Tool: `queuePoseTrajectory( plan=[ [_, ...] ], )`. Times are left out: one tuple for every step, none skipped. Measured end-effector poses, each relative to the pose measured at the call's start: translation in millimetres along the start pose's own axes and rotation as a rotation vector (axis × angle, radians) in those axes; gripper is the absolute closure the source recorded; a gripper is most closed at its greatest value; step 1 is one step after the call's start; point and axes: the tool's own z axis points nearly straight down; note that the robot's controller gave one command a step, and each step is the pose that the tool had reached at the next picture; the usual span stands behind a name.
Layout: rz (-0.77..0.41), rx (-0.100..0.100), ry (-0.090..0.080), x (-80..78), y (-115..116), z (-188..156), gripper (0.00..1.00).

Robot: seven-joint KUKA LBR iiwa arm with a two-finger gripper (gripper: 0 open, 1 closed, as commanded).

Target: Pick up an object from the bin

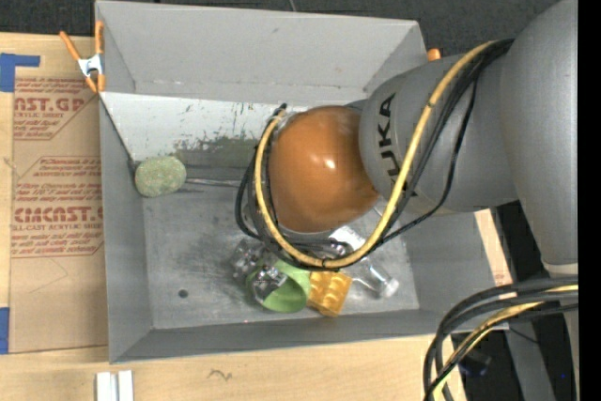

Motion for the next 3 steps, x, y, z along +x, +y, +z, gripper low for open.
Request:
queuePoseTrajectory(
  plan=[
    [0.0,0.002,-0.003,-0.7,0.0,-19.1,1.0],
    [0.0,0.004,-0.007,-1.3,-0.2,-34.8,1.0],
    [0.001,0.005,-0.009,-1.6,-0.2,-43.7,1.0]
  ],
)
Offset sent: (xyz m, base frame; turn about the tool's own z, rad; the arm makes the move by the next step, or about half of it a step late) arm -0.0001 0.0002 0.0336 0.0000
